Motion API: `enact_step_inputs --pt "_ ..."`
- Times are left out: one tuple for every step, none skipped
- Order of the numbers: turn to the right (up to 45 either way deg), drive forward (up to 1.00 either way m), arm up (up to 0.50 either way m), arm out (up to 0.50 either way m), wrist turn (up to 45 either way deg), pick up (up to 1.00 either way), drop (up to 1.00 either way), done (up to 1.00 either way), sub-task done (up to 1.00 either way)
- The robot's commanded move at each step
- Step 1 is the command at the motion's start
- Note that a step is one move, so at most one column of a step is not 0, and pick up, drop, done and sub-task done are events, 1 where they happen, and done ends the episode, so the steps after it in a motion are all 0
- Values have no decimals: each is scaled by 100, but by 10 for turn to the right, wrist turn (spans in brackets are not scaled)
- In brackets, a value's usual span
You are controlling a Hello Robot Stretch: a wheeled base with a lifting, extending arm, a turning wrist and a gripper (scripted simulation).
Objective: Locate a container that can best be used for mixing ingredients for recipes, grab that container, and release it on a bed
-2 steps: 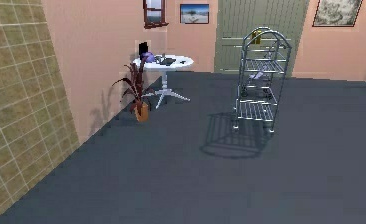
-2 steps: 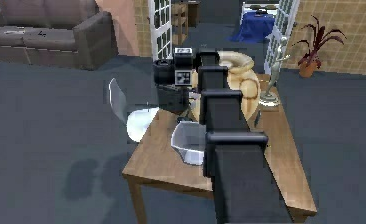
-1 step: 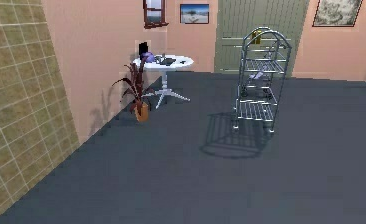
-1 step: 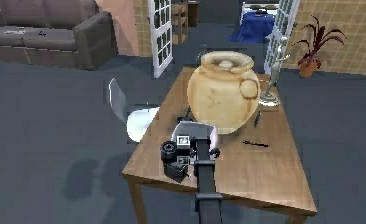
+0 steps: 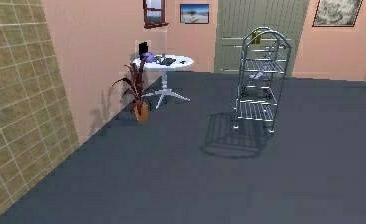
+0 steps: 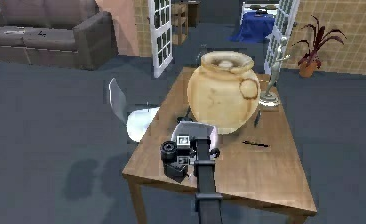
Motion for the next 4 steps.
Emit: enact_step_inputs --pt "0 0 10 0 0 0 0 0 0" --pt "0 0 12 0 0 0 0 0 0" --pt "0 0 0 0 -450 0 0 0 0" --pt "0 0 0 0 -450 0 0 0 0"
